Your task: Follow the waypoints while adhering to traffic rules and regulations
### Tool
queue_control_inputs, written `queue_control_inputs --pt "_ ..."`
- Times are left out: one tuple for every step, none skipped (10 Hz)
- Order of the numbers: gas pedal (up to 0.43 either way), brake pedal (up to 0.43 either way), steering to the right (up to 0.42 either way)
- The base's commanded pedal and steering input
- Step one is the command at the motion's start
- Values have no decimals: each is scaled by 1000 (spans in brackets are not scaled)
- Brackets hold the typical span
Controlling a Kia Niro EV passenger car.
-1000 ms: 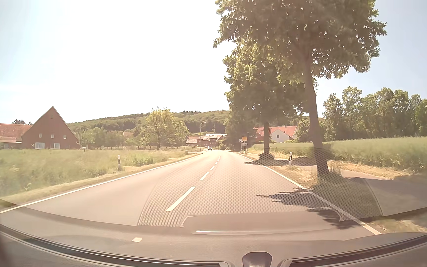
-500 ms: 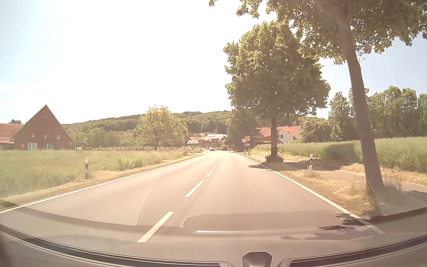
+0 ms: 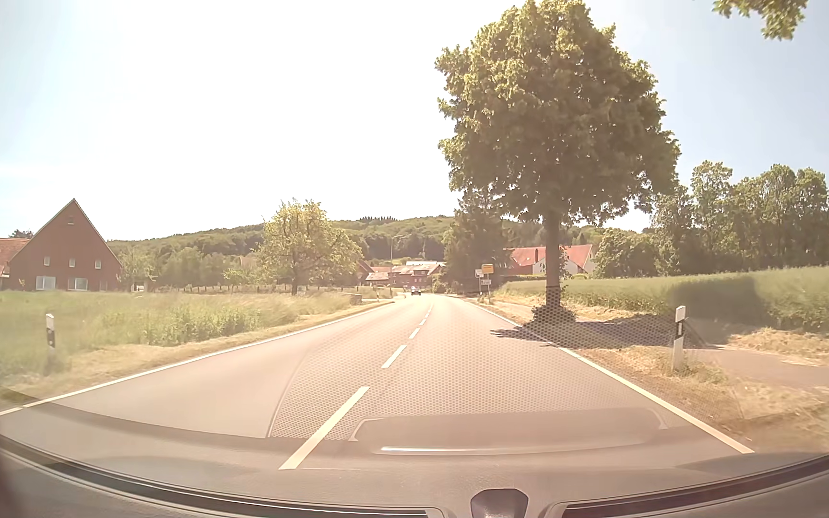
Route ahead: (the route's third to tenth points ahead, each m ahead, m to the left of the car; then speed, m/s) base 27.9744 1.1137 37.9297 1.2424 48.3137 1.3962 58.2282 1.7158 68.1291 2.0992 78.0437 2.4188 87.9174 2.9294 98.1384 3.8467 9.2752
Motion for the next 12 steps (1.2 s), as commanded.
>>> queue_control_inputs --pt "409 6 -4" --pt "409 6 0" --pt "409 6 1" --pt "409 6 1" --pt "409 6 1" --pt "409 6 1" --pt "409 6 1" --pt "409 6 1" --pt "409 6 1" --pt "409 6 1" --pt "409 6 1" --pt "409 6 1"
